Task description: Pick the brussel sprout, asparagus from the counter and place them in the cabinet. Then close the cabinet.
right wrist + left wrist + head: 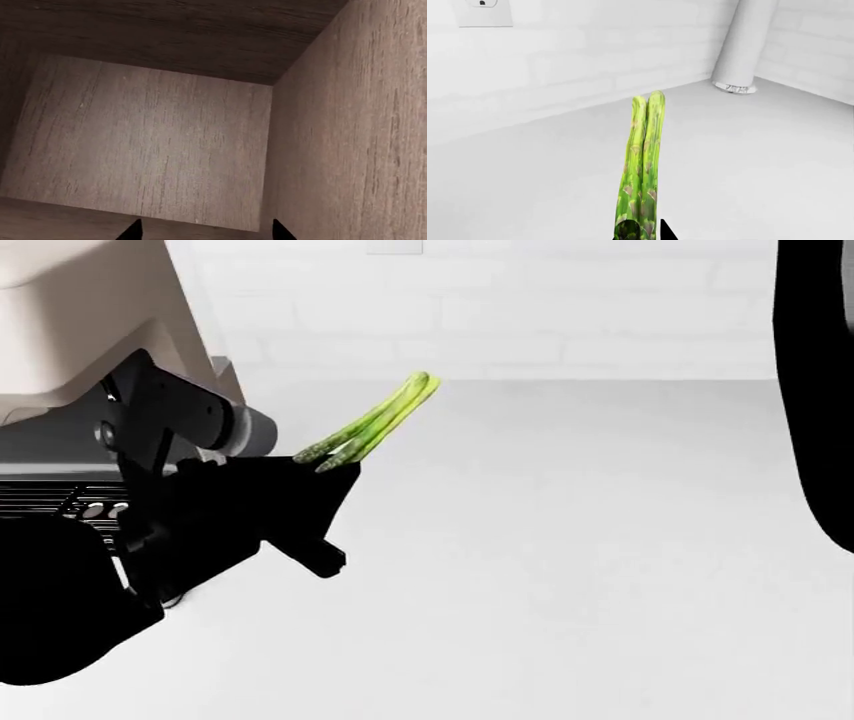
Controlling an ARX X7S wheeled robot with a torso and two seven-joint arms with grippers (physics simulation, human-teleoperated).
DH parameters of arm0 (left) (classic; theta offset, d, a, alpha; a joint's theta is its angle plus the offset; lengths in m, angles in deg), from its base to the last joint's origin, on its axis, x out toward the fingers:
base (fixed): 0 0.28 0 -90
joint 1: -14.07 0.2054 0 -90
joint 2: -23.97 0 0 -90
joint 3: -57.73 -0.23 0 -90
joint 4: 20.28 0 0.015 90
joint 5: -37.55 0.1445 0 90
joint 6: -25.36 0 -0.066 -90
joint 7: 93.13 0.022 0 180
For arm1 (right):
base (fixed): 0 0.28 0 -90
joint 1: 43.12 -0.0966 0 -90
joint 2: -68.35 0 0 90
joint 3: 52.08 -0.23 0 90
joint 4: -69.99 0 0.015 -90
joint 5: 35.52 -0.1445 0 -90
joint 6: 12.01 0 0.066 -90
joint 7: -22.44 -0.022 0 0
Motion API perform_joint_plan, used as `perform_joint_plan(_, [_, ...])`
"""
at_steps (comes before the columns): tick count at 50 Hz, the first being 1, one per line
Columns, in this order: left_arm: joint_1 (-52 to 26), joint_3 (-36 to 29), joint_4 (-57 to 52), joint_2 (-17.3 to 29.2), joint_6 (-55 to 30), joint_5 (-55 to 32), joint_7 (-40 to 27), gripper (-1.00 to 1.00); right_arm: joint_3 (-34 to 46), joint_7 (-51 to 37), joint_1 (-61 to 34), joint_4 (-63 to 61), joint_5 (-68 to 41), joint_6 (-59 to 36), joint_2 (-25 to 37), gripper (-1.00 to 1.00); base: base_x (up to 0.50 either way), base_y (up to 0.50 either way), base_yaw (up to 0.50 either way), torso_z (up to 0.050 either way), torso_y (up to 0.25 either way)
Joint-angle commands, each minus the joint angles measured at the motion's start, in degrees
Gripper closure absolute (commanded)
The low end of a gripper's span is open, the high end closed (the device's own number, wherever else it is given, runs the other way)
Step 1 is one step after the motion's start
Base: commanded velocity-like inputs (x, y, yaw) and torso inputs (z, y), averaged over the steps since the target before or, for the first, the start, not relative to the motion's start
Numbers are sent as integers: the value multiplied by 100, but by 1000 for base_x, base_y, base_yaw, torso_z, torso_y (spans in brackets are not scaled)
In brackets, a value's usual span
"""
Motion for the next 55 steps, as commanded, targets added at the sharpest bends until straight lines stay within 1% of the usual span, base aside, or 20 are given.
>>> perform_joint_plan(1, [41,2,-14,2,45,-24,-34,100,64,14,71,89,-1,-44,-2,-100,0,0,0,0,0])
perform_joint_plan(6, [71,9,-12,12,68,-25,-20,100,64,14,71,89,-1,-44,-2,-100,0,0,0,0,0])
perform_joint_plan(7, [76,11,-15,13,74,-29,-20,100,600,-57,-14,89,-490,-118,-2,-100,0,0,0,0,0])
perform_joint_plan(12, [97,20,-61,29,89,-50,-19,100,945,-41,-134,89,-906,-72,-2,-100,0,0,0,0,0])
perform_joint_plan(21, [229,91,-319,116,142,-187,-82,100,1866,56,-542,89,-1835,5,-3,-100,0,0,0,0,0])
perform_joint_plan(24, [238,126,-406,153,158,-296,-152,100,2062,48,-685,89,-2041,-29,-2,-100,0,0,0,0,0])
perform_joint_plan(30, [336,232,-655,285,216,-554,-327,100,2136,50,-885,88,-2091,-133,-2,-100,0,0,0,0,0])
perform_joint_plan(38, [341,324,-944,428,281,-912,-580,100,1900,219,-1006,87,-1721,-264,2,-100,0,0,0,0,0])
perform_joint_plan(43, [324,336,-1050,470,315,-1049,-726,100,1780,397,-1082,9,-1710,-304,23,-100,0,0,0,0,0])
perform_joint_plan(44, [315,332,-1061,473,317,-1069,-750,100,1767,356,-1020,-243,-1743,-427,89,-100,0,0,0,0,0])
perform_joint_plan(46, [288,319,-1066,471,317,-1093,-784,100,1703,-11,-595,-1744,-1960,-1180,486,-100,0,0,0,0,0])
perform_joint_plan(48, [272,306,-1059,464,317,-1095,-796,100,1631,-285,-317,-2800,-2154,-1689,763,-100,0,0,0,0,0])
perform_joint_plan(53, [261,286,-1041,460,315,-1086,-791,100,1494,-835,177,-4715,-2494,-2454,1267,-100,0,0,0,0,0])
perform_joint_plan(55, [259,282,-1039,463,315,-1087,-793,100,1417,-1026,329,-5305,-2641,-2704,1410,-100,0,0,0,0,0])
